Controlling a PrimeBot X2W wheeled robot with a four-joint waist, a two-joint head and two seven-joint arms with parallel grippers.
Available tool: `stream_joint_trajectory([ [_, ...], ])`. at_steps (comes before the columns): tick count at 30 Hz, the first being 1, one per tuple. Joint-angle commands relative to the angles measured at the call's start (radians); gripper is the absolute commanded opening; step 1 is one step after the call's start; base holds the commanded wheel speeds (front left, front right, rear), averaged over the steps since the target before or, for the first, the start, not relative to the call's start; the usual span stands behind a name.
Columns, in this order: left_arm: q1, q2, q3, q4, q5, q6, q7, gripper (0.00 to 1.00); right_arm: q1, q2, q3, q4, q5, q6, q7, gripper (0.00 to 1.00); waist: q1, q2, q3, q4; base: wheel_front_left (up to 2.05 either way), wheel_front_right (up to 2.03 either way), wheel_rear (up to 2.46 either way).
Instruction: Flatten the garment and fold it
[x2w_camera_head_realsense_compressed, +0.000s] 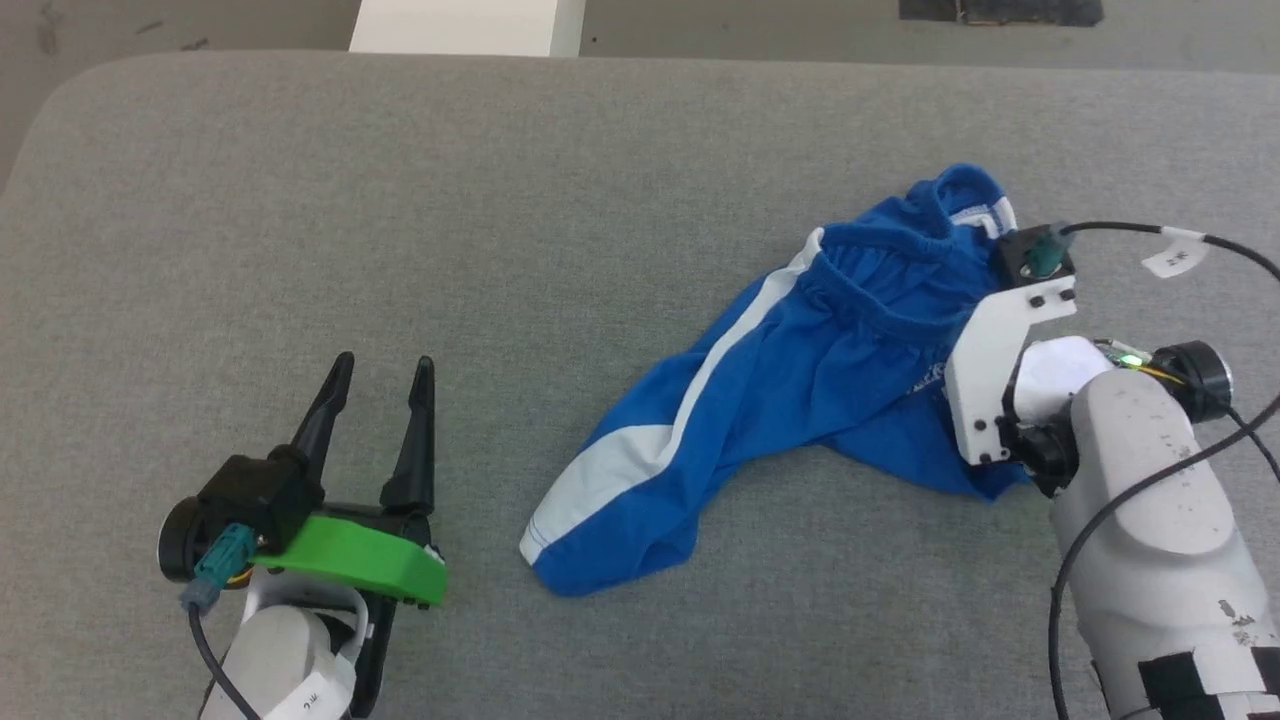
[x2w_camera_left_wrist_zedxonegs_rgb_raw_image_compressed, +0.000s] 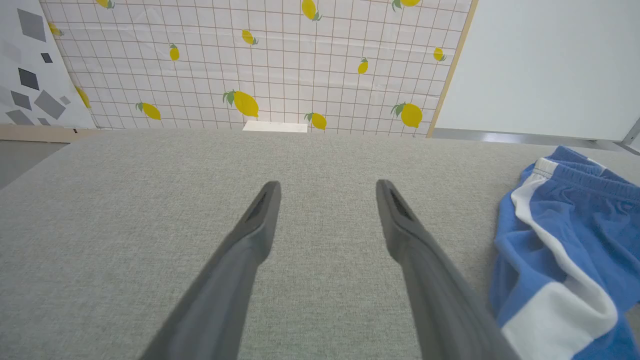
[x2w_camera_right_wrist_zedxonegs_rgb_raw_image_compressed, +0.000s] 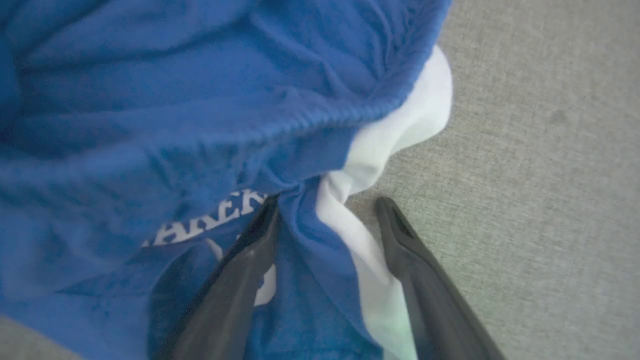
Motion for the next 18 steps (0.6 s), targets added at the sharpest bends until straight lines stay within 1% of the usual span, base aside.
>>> stream_joint_trajectory([
  [1, -0.009, -0.007, 0.006, 0.007, 0.015, -0.005, -0.004, 1.0, 0.048, 0.004, 0.0, 0.035, 0.025, -0.002, -0.011, 0.0, 0.0001, 0.0, -0.007, -0.003, 0.0, 0.0, 0.0],
  [4, -0.002, -0.013, 0.013, 0.014, 0.017, -0.006, -0.004, 1.0, 0.058, 0.004, -0.026, -0.001, 0.06, -0.002, -0.064, 0.0, 0.0001, 0.0, -0.035, -0.018, 0.0, 0.0, 0.0],
  [6, 0.004, -0.019, 0.019, 0.016, 0.017, -0.007, -0.004, 1.0, 0.074, 0.004, -0.065, -0.052, 0.088, -0.002, -0.11, 0.0, 0.0001, 0.0, -0.06, -0.026, 0.0, 0.0, 0.0],
  [9, 0.02, -0.03, 0.03, 0.015, 0.021, -0.007, -0.004, 1.0, 0.143, 0.004, -0.121, -0.165, 0.149, -0.002, -0.158, 0.0, 0.0001, 0.0, -0.1, -0.038, 0.0, 0.0, 0.0],
  [11, 0.036, -0.037, 0.034, 0.016, 0.023, -0.007, -0.004, 1.0, 0.222, 0.004, -0.147, -0.258, 0.203, -0.002, -0.16, 0.0, 0.0001, 0.0, -0.124, -0.048, 0.0, 0.0, 0.0],
  [15, 0.069, -0.047, 0.041, 0.014, 0.024, -0.008, -0.004, 1.0, 0.44, 0.004, -0.168, -0.446, 0.306, -0.002, -0.109, 0.0, 0.0001, 0.0, -0.152, -0.077, 0.0, 0.0, 0.0],
  [18, 0.084, -0.049, 0.043, 0.018, 0.025, -0.008, -0.004, 1.0, 0.598, 0.004, -0.161, -0.53, 0.408, -0.002, -0.066, 0.0, 0.0001, 0.0, -0.162, -0.094, 0.0, 0.0, 0.0],
])
